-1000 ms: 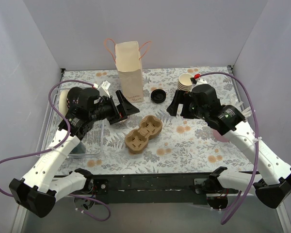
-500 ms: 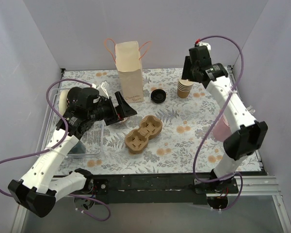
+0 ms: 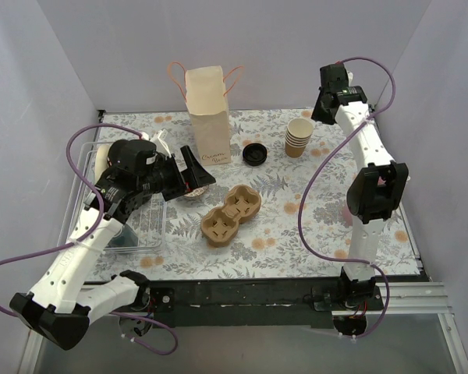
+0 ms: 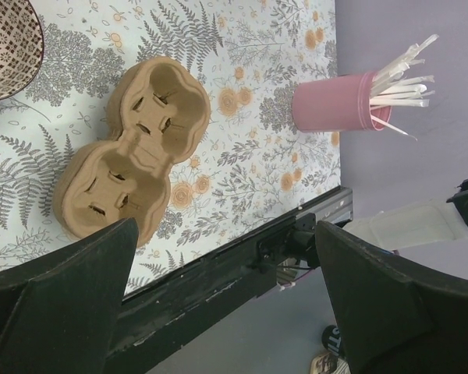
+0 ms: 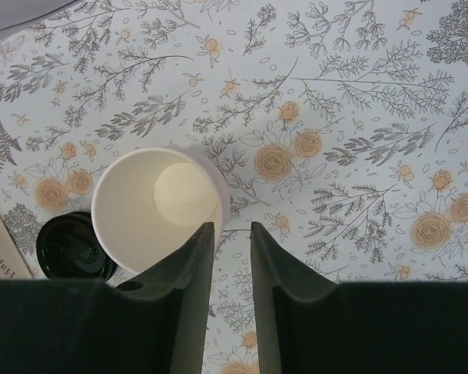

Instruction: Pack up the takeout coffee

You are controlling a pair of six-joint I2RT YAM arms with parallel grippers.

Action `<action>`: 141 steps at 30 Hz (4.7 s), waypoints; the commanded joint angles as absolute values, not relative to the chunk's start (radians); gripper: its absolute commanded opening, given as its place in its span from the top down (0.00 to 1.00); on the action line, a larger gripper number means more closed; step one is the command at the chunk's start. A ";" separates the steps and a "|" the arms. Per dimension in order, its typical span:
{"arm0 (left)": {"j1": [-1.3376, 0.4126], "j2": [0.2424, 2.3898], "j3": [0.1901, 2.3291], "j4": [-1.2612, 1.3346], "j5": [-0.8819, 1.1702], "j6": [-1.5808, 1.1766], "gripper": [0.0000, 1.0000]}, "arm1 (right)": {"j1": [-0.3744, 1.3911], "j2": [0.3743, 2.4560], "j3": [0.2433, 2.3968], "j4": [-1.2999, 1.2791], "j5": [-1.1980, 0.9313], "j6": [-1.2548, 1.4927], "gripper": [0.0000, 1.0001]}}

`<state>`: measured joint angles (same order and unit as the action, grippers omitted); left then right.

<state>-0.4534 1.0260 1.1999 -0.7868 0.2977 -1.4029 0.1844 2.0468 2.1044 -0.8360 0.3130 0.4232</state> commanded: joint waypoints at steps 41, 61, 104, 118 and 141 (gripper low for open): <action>-0.453 0.993 1.177 -0.782 0.275 -1.445 0.02 | 0.152 2.141 2.117 -0.770 0.123 0.374 0.81; -0.451 0.977 1.166 -0.772 0.287 -1.463 0.02 | 0.118 2.028 2.014 -0.661 0.023 0.540 0.99; -0.451 0.983 1.154 -0.741 0.316 -1.443 0.02 | 0.011 1.804 1.607 -0.278 -0.331 0.706 0.99; -0.451 1.008 1.190 -0.744 0.322 -1.421 0.02 | -0.017 1.821 1.956 -0.509 -0.281 0.646 0.99; -0.453 1.003 1.177 -0.739 0.348 -1.382 0.02 | 0.288 1.194 1.030 -0.605 -0.267 0.336 0.99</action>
